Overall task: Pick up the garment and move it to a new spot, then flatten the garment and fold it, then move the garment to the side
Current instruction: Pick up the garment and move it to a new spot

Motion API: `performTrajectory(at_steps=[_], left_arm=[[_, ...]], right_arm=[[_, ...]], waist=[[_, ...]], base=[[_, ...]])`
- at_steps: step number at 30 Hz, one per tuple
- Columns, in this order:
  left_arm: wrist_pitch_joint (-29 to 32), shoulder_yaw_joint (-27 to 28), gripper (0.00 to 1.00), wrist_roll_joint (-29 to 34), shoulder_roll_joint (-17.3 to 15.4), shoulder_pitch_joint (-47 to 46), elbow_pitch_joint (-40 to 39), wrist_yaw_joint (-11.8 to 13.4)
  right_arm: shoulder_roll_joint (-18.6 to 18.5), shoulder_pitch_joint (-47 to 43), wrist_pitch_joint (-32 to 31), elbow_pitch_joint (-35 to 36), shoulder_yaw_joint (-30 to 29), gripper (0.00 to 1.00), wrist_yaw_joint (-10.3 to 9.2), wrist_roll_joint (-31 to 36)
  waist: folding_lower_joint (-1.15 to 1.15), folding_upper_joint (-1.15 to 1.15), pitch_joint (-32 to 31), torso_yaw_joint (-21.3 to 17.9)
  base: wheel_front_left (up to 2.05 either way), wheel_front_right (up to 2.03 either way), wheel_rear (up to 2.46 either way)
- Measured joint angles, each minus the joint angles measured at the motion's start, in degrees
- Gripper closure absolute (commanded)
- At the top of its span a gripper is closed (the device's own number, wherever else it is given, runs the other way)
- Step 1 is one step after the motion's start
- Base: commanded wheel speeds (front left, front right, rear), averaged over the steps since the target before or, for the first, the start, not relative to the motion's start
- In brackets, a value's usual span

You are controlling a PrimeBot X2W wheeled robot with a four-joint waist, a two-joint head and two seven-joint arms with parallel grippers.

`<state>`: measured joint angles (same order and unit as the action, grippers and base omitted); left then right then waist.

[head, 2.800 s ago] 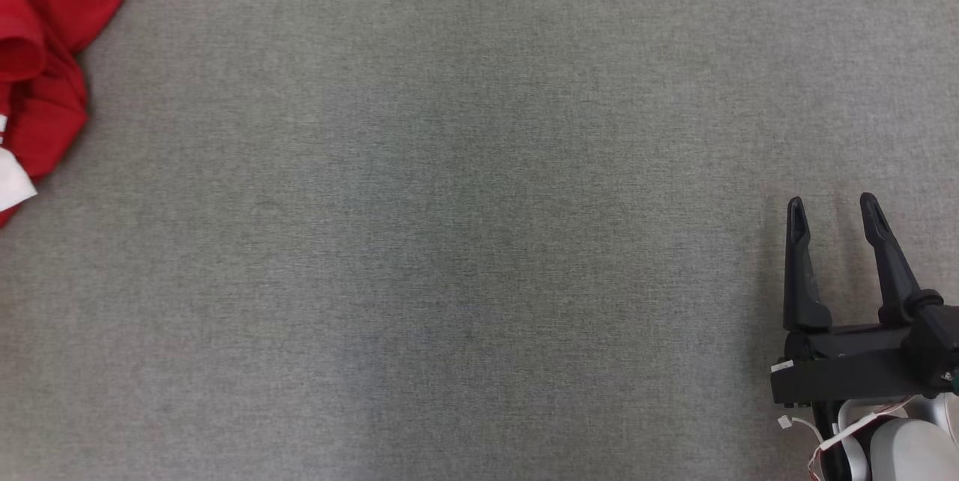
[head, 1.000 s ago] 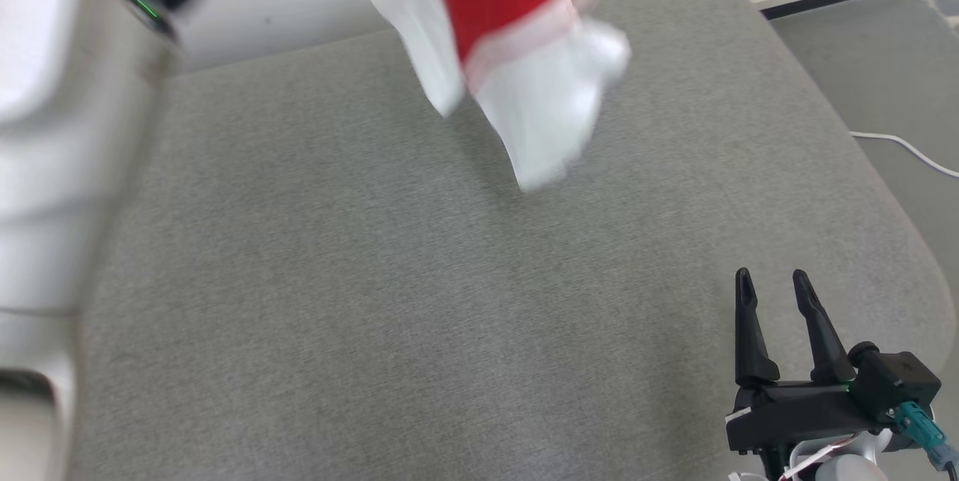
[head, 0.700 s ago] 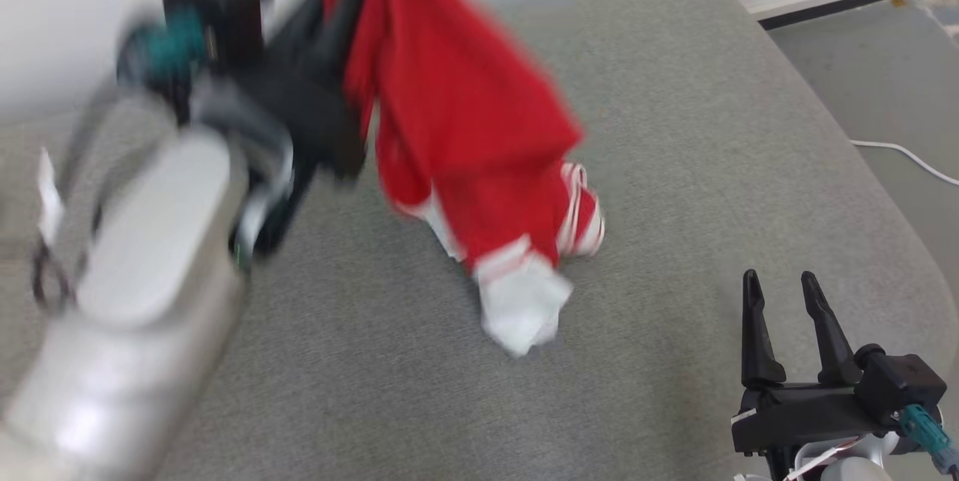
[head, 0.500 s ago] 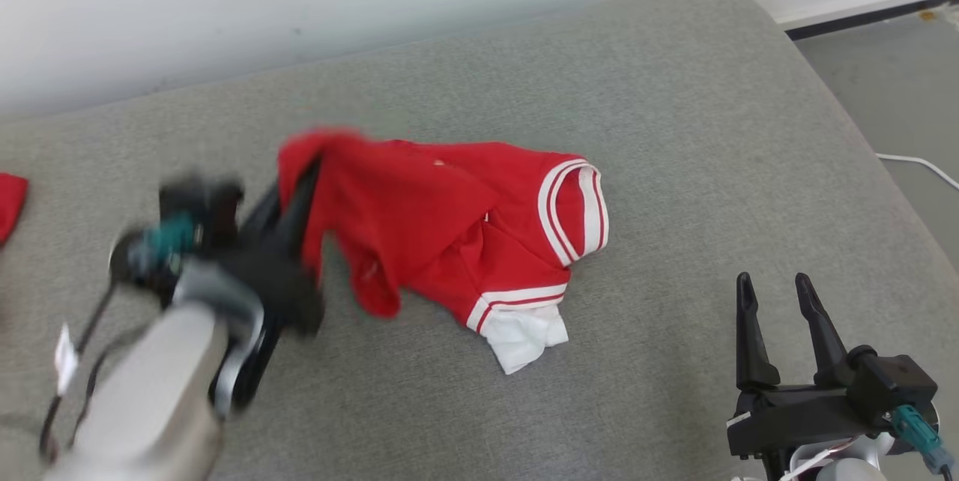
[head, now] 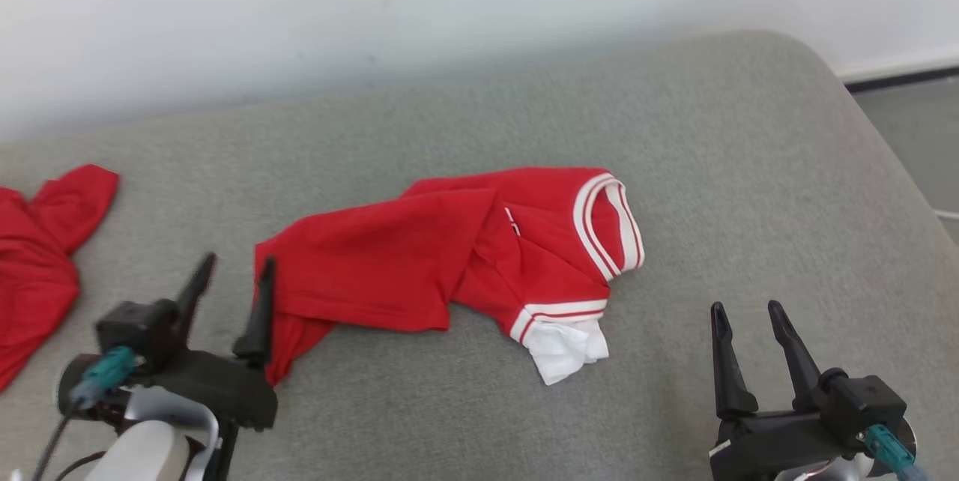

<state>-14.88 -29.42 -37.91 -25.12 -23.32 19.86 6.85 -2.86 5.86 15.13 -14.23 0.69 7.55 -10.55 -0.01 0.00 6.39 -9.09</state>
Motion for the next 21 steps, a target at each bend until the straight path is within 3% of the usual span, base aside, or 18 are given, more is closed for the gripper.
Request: performTrajectory(at_steps=[4,9,21], left_arm=[[-0.24,7.59,0.00,4.26,1.45,4.23,-8.13,2.48],[-0.23,14.11,0.00,9.32,3.67,11.40,-14.18,3.14],[-0.24,24.83,0.00,15.80,8.60,23.11,-20.07,-1.57]], right_arm=[[0.01,-1.08,-0.05,0.33,0.40,0.00,0.00,0.14],[0.00,-2.40,-1.02,1.65,0.49,0.00,0.00,0.53],[-0.01,-4.36,-2.53,3.69,0.82,0.00,0.00,0.76]], waist=[[0.00,0.00,-2.37,1.46],[0.00,0.00,-4.66,4.05],[0.00,0.00,-7.98,9.11]], base=[[0.00,0.00,0.00],[0.00,0.00,0.00],[0.00,0.00,0.00]])
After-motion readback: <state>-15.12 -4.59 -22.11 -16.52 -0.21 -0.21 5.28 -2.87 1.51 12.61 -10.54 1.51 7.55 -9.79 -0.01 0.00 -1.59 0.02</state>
